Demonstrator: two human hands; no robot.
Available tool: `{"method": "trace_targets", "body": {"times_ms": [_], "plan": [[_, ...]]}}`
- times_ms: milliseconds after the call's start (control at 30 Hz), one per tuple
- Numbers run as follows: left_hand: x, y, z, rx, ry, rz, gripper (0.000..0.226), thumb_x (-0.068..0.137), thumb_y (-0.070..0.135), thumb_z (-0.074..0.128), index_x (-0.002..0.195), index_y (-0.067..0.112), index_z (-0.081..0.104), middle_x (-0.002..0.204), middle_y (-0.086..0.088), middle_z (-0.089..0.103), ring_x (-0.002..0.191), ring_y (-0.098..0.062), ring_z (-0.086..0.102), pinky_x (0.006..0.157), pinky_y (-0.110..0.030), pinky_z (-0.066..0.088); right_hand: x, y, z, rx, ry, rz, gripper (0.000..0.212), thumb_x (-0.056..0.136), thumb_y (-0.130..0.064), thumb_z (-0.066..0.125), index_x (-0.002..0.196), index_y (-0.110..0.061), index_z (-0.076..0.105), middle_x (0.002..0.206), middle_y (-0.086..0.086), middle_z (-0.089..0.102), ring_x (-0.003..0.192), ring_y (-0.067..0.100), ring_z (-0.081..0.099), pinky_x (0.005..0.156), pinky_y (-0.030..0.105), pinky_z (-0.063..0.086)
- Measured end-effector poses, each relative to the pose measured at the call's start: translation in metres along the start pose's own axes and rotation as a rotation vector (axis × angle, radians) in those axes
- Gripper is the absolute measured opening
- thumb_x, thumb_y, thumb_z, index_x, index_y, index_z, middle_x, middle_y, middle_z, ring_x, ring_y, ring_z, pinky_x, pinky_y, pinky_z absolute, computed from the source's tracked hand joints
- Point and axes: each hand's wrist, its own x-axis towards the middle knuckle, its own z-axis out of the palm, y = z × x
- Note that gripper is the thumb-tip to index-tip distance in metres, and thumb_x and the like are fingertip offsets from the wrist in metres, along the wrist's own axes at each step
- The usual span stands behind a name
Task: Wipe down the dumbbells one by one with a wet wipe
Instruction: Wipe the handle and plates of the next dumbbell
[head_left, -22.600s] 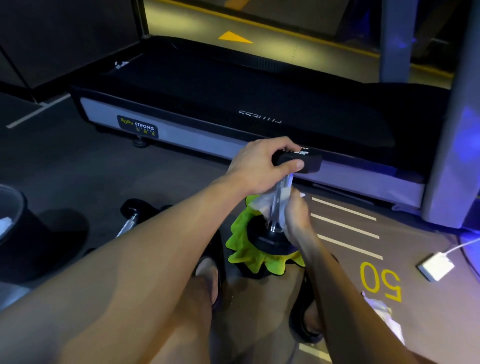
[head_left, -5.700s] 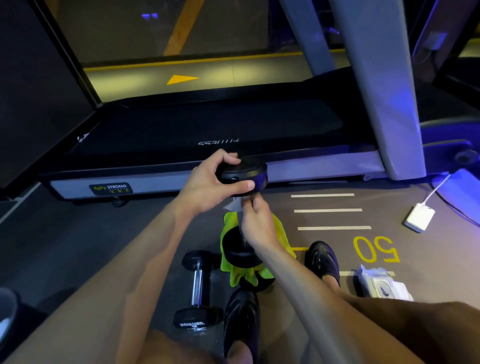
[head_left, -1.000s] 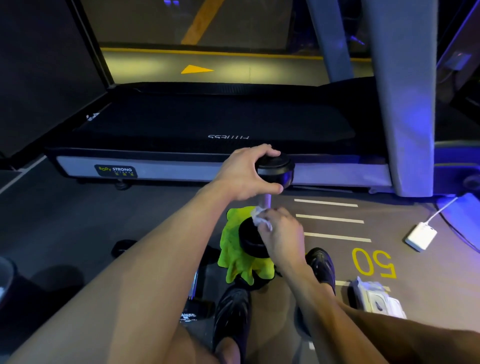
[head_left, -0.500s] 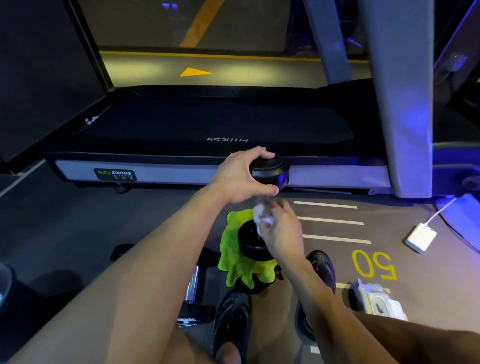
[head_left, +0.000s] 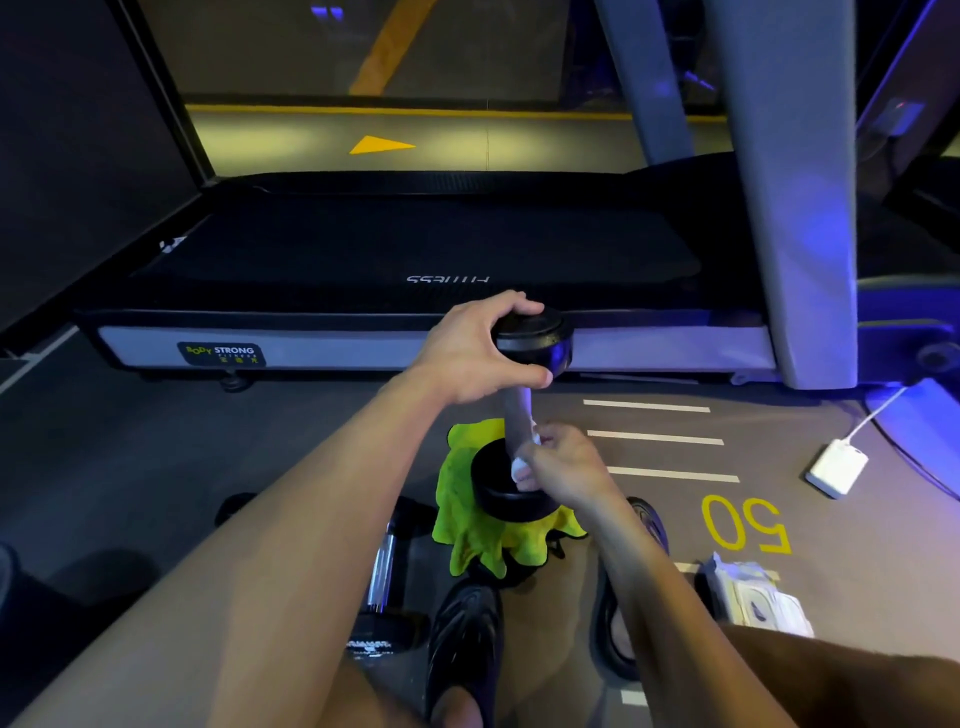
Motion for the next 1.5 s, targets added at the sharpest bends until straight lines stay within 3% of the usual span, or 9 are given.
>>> {"method": "trace_targets", "body": {"times_ms": [167,333,467,633,733,1000,1167,1333,1500], "plan": [[-0.001,0.000,0.000,0.001,0.003,0.008,0.082,0.047,0.055,0.085,0.126,0.049,0.064,0.152,0.022,0.051,0.137,-0.005,0.050,0.116,-0.031,0.039,-0.004,0.004,-0.008,0.564,-0.003,0.134,0.020,0.099,0.000,0.046,0.107,0.001,0.064,0.096,0.024,0.074,0.072,0.031,0.077,0.066,0.028,0.065],[-0.002,-0.001,-0.003,0.003,0.005,0.013,0.077,0.055,0.045,0.091,0.127,0.046,0.064,0.153,0.020,0.052,0.135,-0.005,0.052,0.117,-0.033,0.039,-0.006,0.006,-0.002,0.474,0.007,0.092,0.015,0.095,0.000,0.066,0.096,-0.008,0.053,0.087,0.020,0.066,0.055,0.022,0.073,0.052,0.028,0.060],[-0.003,0.001,-0.003,0.017,0.004,0.015,0.076,0.062,0.039,0.095,0.131,0.044,0.063,0.154,0.018,0.051,0.138,-0.008,0.050,0.118,-0.036,0.037,0.001,-0.020,0.006,0.394,0.232,-0.115,0.023,0.082,-0.014,0.081,0.089,-0.017,0.060,0.086,0.008,0.073,0.073,0.025,0.070,0.067,0.035,0.053],[0.000,-0.003,-0.002,0.011,0.001,0.011,0.080,0.057,0.047,0.092,0.131,0.044,0.063,0.153,0.019,0.051,0.139,-0.009,0.050,0.120,-0.040,0.037,-0.011,-0.016,0.018,0.184,0.390,-0.291,0.024,0.082,-0.025,0.081,0.092,-0.017,0.061,0.074,-0.009,0.067,0.068,0.001,0.062,0.067,0.025,0.047],[-0.001,-0.004,-0.002,-0.008,-0.010,0.017,0.083,0.049,0.057,0.085,0.128,0.048,0.063,0.152,0.022,0.051,0.140,-0.009,0.048,0.120,-0.040,0.036,-0.019,0.013,0.025,0.044,0.370,-0.257,0.024,0.082,-0.021,0.080,0.081,-0.016,0.057,0.064,-0.008,0.061,0.063,0.012,0.060,0.065,0.029,0.043],[-0.001,-0.003,0.000,0.025,-0.036,0.056,0.079,0.056,0.048,0.088,0.132,0.043,0.063,0.154,0.015,0.051,0.141,-0.009,0.048,0.121,-0.037,0.036,-0.017,-0.022,0.015,0.159,0.510,-0.498,0.010,0.091,-0.016,0.071,0.092,-0.017,0.060,0.070,-0.013,0.064,0.064,-0.006,0.058,0.062,0.013,0.043],[-0.001,-0.004,-0.004,-0.007,0.001,0.066,0.058,0.075,0.054,0.087,0.127,0.037,0.067,0.150,0.012,0.056,0.133,-0.004,0.054,0.114,-0.026,0.038,-0.013,0.011,0.011,0.060,0.345,-0.312,0.010,0.088,-0.027,0.077,0.084,-0.028,0.068,0.068,-0.012,0.071,0.072,0.009,0.070,0.078,0.036,0.057],[-0.004,-0.001,-0.009,-0.029,-0.010,0.055,0.048,0.080,0.046,0.085,0.124,0.032,0.070,0.149,0.012,0.058,0.129,0.001,0.056,0.107,-0.017,0.036,0.008,-0.025,0.006,0.236,0.371,-0.429,0.009,0.088,-0.026,0.066,0.081,-0.022,0.071,0.074,-0.003,0.071,0.069,0.005,0.058,0.075,0.039,0.053],[-0.006,-0.003,-0.015,-0.073,-0.063,0.038,0.040,0.080,0.036,0.087,0.117,0.033,0.071,0.149,0.013,0.058,0.129,0.003,0.057,0.114,-0.021,0.036,-0.009,0.025,0.019,0.086,0.302,-0.387,0.016,0.091,-0.036,0.064,0.085,-0.023,0.072,0.076,0.007,0.073,0.078,0.028,0.071,0.074,0.044,0.056]]}}
